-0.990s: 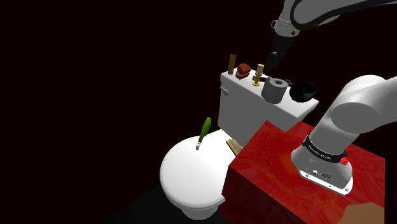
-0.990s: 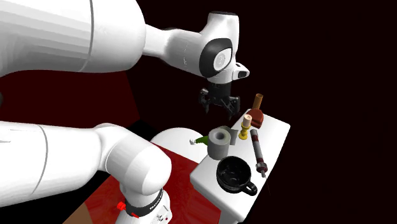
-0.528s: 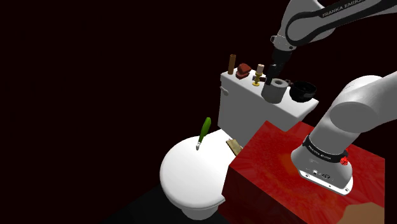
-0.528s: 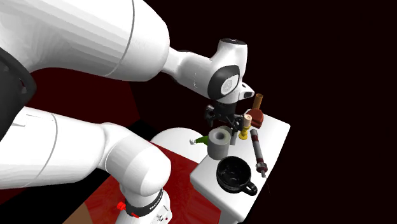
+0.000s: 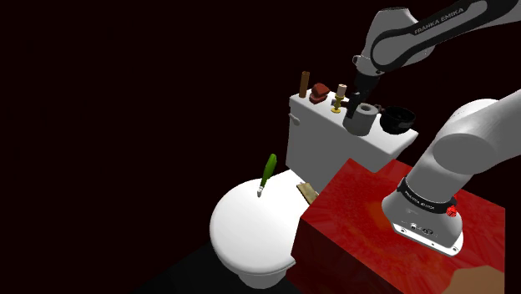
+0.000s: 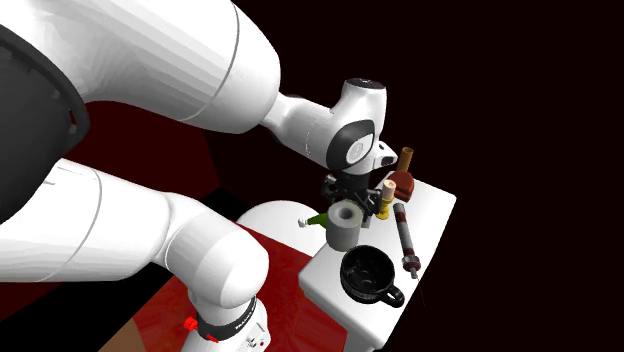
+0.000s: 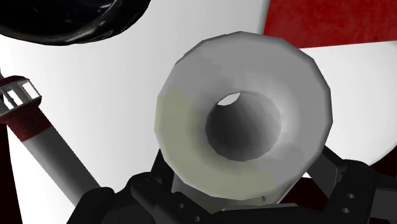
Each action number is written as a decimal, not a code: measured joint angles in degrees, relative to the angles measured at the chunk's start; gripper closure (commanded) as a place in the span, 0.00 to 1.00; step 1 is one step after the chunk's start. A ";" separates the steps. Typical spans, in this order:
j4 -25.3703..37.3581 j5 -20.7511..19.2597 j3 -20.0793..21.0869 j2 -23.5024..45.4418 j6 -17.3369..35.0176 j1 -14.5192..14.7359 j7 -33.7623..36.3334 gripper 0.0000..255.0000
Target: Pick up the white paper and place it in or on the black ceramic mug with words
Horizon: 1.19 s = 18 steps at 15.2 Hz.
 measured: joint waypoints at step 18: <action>1.27 0.35 0.61 -1.73 -2.97 -0.01 0.03 1.00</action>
